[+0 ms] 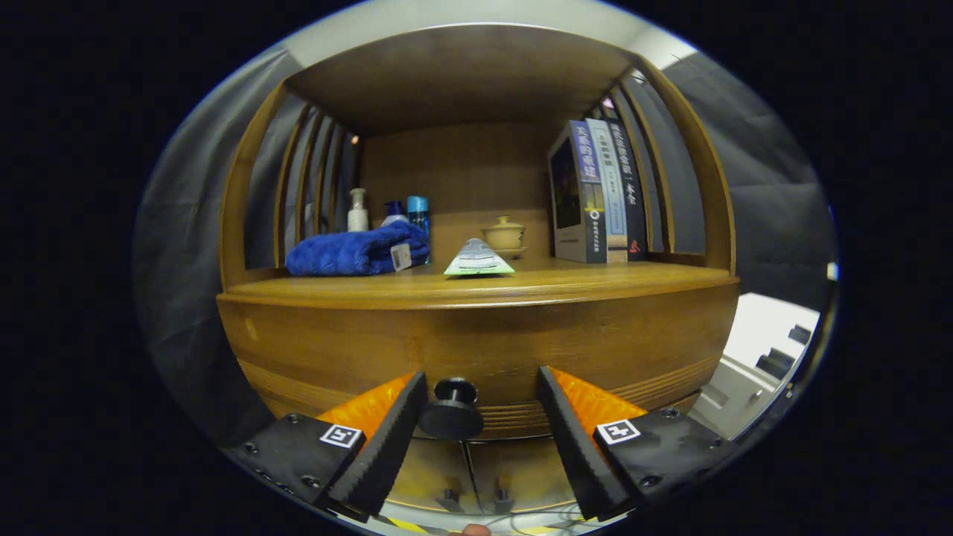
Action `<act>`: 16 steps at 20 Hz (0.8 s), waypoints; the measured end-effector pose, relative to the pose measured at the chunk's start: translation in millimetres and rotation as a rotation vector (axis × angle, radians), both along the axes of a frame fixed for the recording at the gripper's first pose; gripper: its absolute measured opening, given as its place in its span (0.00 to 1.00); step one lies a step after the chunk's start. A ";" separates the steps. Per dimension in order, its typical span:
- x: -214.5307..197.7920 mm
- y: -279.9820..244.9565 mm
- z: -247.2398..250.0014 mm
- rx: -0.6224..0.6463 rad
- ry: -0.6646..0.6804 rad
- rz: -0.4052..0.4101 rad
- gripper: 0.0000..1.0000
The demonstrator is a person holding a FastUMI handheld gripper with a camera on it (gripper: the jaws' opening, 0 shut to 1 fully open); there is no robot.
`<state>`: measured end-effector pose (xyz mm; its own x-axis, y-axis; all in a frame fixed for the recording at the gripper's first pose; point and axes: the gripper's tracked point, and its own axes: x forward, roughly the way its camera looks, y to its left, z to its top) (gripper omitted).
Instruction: Pull open the drawer, take out the items inside it, and place them on the countertop above the cabinet.
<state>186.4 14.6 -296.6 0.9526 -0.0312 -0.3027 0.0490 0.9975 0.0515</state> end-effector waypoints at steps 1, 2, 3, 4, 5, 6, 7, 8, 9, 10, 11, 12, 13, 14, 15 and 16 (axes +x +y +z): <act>-6.8 4.1 5.3 -0.031 -0.007 0.019 0.98; -13.0 9.5 14.9 -0.051 -0.034 0.034 0.98; -18.5 12.4 27.8 -0.058 -0.064 0.040 0.98; -23.8 16.8 40.7 -0.041 -0.085 0.044 0.98; -31.0 22.5 52.5 -0.010 -0.099 0.052 0.98; -35.7 24.7 63.6 0.015 -0.110 0.056 0.98; -41.1 23.6 76.0 0.032 -0.124 0.052 0.98; -46.0 20.9 88.5 0.044 -0.137 0.044 0.98; -52.2 17.9 103.5 0.055 -0.154 0.035 0.98; -59.3 15.3 117.1 0.059 -0.165 0.034 0.98; -66.5 10.9 131.6 0.054 -0.178 0.033 0.98; -73.9 6.6 144.1 0.039 -0.186 0.036 0.98; -81.1 -0.2 154.4 0.014 -0.191 0.035 0.98; -87.2 -9.0 162.0 -0.021 -0.191 0.032 0.98; -94.5 -18.0 168.0 -0.061 -0.184 0.029 0.98; -100.6 -26.3 174.1 -0.095 -0.179 0.026 0.98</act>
<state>85.8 -11.6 -122.5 0.9917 -0.0260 -0.1255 0.0215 0.9991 -0.0369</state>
